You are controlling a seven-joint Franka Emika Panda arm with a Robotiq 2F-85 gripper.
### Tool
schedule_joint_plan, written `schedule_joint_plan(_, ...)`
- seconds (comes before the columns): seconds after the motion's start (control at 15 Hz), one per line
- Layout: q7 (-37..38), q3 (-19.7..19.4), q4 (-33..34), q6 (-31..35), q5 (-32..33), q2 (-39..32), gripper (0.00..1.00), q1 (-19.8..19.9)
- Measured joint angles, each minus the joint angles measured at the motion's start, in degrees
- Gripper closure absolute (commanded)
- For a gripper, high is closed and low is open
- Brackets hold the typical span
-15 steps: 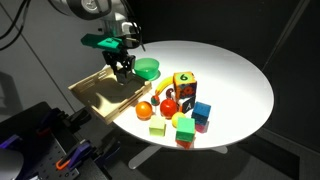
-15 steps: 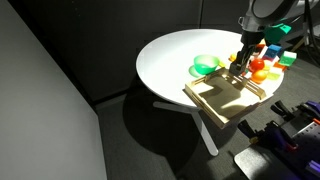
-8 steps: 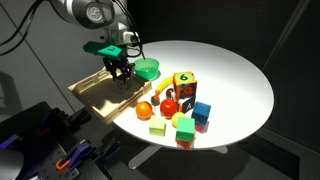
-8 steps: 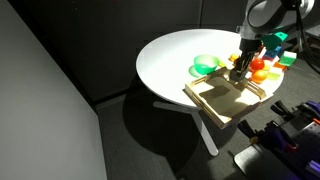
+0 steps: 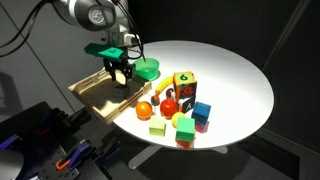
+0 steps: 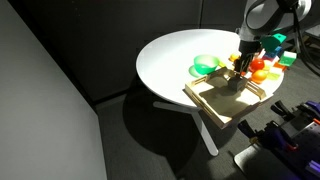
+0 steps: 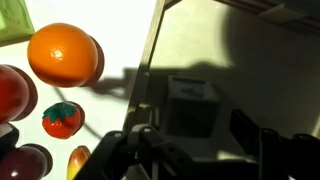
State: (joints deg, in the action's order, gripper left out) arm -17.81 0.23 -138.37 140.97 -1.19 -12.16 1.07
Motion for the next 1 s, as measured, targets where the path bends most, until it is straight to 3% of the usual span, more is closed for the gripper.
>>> schedule_joint_plan(1.0, 0.0, 0.0, 0.7, 0.0, 0.6, 0.4, 0.00, 0.0)
